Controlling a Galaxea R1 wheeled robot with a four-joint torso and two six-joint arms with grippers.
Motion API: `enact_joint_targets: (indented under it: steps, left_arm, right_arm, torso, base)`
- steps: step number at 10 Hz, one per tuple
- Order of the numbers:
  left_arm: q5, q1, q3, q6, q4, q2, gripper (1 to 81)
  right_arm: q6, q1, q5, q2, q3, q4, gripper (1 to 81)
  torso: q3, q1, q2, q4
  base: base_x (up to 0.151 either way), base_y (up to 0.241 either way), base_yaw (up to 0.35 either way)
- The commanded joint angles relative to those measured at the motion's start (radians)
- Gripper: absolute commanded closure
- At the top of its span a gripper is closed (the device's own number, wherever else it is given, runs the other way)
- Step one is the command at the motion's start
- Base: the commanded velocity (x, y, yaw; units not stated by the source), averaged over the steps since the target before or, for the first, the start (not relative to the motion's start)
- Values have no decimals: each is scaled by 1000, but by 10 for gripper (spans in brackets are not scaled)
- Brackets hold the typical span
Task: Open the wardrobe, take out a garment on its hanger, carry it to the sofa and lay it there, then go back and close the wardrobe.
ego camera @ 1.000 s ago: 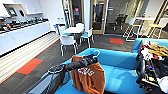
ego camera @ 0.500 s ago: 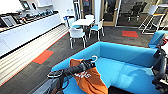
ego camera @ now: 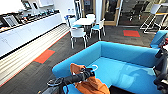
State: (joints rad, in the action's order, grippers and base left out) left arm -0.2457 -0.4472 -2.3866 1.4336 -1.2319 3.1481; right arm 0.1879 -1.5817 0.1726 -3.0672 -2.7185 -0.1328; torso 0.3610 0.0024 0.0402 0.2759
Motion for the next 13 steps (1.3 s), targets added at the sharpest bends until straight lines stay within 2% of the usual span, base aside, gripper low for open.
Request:
enact_joint_targets:
  steps: [1,3,4,7,9,10,11,13]
  left_arm:
    - [-46,126,21,-27,-121,-49,811]
    - [-46,100,24,-27,-153,-86,811]
    - [-46,84,41,-27,-179,-100,10]
    - [-144,25,119,-27,-296,-152,10]
    - [-135,-63,158,-27,-305,-244,10]
    - [-119,-130,158,-51,-304,-289,10]
    - [-57,-197,161,-82,-302,-340,10]
    - [133,-347,153,-98,-311,-449,10]
  right_arm:
    - [-8,4,-64,-38,23,-14,10]
    - [-10,4,-64,-38,22,-16,10]
    - [-10,4,-64,-38,22,-18,10]
    - [-10,4,-64,-38,23,-16,10]
    - [-10,4,-64,-38,23,-18,10]
    - [-10,7,-64,-40,22,-19,10]
    - [-8,10,-65,-38,19,-13,10]
    - [-5,19,-67,-34,13,-13,10]
  torso:
    - [0,0,0,0]
    - [0,0,0,0]
    - [0,0,0,0]
    - [0,0,0,0]
    - [0,0,0,0]
    - [0,0,0,0]
    - [0,0,0,0]
    - [0,0,0,0]
  base:
    - [0,0,0]
    - [0,0,0]
    - [0,0,0]
    - [0,0,0]
    - [0,0,0]
    - [0,0,0]
    - [0,0,0]
    - [0,0,0]
